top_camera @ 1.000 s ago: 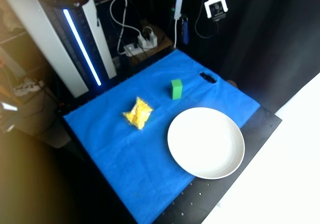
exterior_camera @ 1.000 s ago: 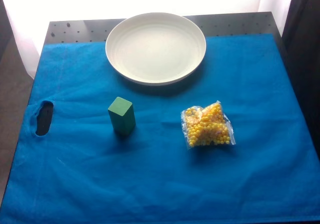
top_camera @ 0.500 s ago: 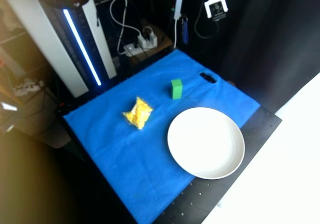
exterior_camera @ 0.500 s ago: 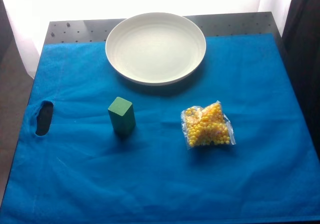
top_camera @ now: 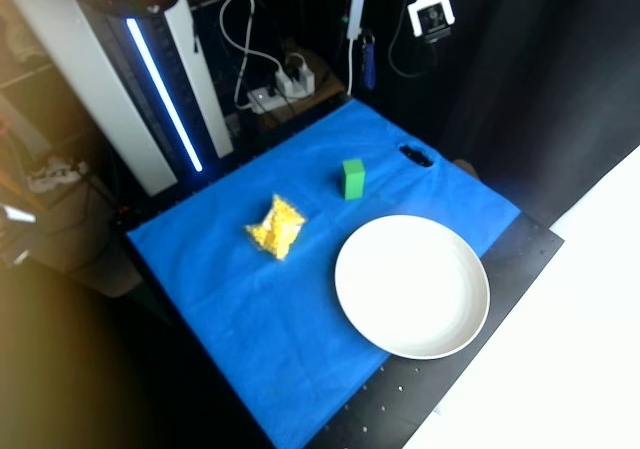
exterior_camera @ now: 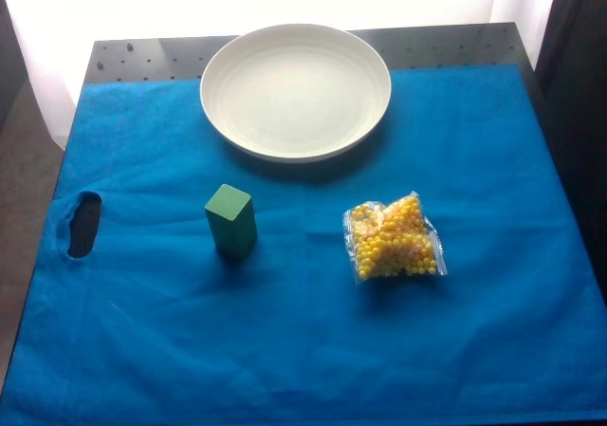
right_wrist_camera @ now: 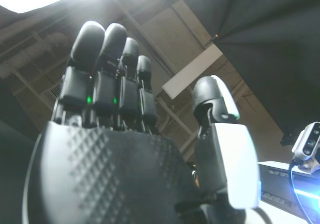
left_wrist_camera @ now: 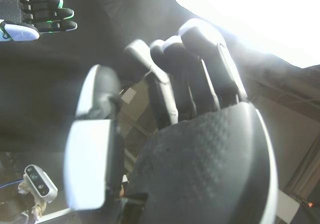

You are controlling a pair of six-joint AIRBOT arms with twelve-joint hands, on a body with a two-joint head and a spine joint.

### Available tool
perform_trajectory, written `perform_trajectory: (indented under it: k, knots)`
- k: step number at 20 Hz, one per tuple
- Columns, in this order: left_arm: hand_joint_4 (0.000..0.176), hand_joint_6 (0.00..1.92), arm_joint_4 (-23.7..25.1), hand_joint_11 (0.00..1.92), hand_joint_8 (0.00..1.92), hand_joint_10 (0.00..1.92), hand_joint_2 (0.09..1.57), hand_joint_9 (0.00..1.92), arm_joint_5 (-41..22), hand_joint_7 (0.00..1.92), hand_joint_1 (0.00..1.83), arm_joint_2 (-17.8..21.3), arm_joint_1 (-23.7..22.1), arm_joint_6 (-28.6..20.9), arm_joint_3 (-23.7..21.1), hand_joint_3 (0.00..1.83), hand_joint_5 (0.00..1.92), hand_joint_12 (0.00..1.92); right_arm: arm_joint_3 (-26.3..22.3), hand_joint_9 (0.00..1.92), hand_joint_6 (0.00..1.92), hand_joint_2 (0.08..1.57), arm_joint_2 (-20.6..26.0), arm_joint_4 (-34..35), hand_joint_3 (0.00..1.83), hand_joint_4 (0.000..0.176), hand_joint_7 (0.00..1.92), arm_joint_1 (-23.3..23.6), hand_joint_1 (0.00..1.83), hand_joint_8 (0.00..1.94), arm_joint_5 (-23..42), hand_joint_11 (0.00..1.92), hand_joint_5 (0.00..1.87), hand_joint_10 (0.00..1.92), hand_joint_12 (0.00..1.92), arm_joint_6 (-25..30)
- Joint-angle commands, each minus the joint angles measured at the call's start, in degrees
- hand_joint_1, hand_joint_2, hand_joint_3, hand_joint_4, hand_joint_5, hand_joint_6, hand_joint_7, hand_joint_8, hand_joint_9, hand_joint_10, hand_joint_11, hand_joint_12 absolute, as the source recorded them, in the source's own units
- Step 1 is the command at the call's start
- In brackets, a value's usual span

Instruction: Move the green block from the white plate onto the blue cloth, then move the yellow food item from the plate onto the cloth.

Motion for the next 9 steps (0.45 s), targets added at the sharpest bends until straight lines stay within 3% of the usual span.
perform_trajectory:
  k: [1,2,3,4,5,6,7,8,9]
  knots:
    - [0.109,1.55,-0.54,0.63,1.6,1.91,1.33,0.53,-6.3,0.49,0.83,-0.12,-0.36,-0.22,-0.01,0.0,0.6,1.92,-0.1,0.37,0.18,1.28,0.06,0.97,0.0,0.0,0.5,0.21,0.48,0.13,5.25,0.27,0.33,0.92,1.63,0.25]
    - [0.147,1.59,-0.56,0.6,1.65,1.92,1.34,0.49,-6.3,0.44,0.79,-0.14,-0.36,-0.22,-0.01,0.0,0.57,1.92,-0.11,0.37,0.18,1.28,0.05,0.97,0.0,0.0,0.5,0.2,0.48,0.12,5.25,0.27,0.33,0.92,1.63,0.25]
    - [0.17,1.62,-0.56,0.45,1.48,1.83,1.36,0.37,-6.32,0.38,0.75,-0.16,-0.36,-0.23,-0.01,0.0,0.54,1.92,-0.14,0.37,0.18,1.28,0.05,0.98,0.0,0.0,0.5,0.19,0.48,0.12,5.25,0.27,0.33,0.92,1.63,0.25]
    - [0.142,1.66,-0.56,0.42,1.33,1.68,1.38,0.36,-6.34,0.34,0.75,-0.17,-0.36,-0.24,-0.01,0.0,0.51,1.92,-0.15,0.37,0.18,1.28,0.05,0.98,0.0,0.0,0.5,0.17,0.48,0.12,5.24,0.27,0.33,0.92,1.63,0.25]
    - [0.111,1.67,-0.57,0.49,1.37,1.78,1.38,0.4,-6.35,0.38,0.77,-0.18,-0.36,-0.24,-0.01,0.0,0.52,1.92,-0.15,0.37,0.18,1.28,0.05,0.98,0.0,0.0,0.5,0.16,0.48,0.12,5.24,0.27,0.33,0.92,1.63,0.25]
    - [0.124,1.64,-0.57,0.55,1.47,1.88,1.37,0.41,-6.35,0.39,0.78,-0.18,-0.36,-0.25,-0.01,0.0,0.54,1.92,-0.15,0.37,0.18,1.28,0.05,0.98,0.0,0.0,0.5,0.15,0.48,0.12,5.23,0.27,0.33,0.92,1.63,0.25]
    - [0.163,1.57,-0.58,0.58,1.53,1.91,1.34,0.48,-6.37,0.44,0.79,-0.21,-0.36,-0.27,-0.01,0.0,0.58,1.92,-0.15,0.37,0.17,1.28,0.05,0.98,0.0,0.0,0.5,0.15,0.48,0.12,5.23,0.27,0.33,0.92,1.63,0.25]
    - [0.173,1.61,-0.66,0.54,1.47,1.89,1.35,0.42,-6.46,0.42,0.76,-0.26,-0.34,-0.27,-0.01,0.0,0.55,1.92,-0.15,0.37,0.17,1.28,0.02,0.98,0.0,0.0,0.5,0.14,0.48,0.12,5.23,0.27,0.33,0.92,1.63,0.25]
    - [0.171,1.65,-0.68,0.56,1.48,1.87,1.37,0.41,-6.47,0.39,0.74,-0.28,-0.32,-0.27,-0.01,0.0,0.53,1.92,-0.14,0.37,0.17,1.28,-0.07,1.03,0.0,0.0,0.5,0.14,0.48,0.12,5.24,0.27,0.33,0.92,1.63,0.25]
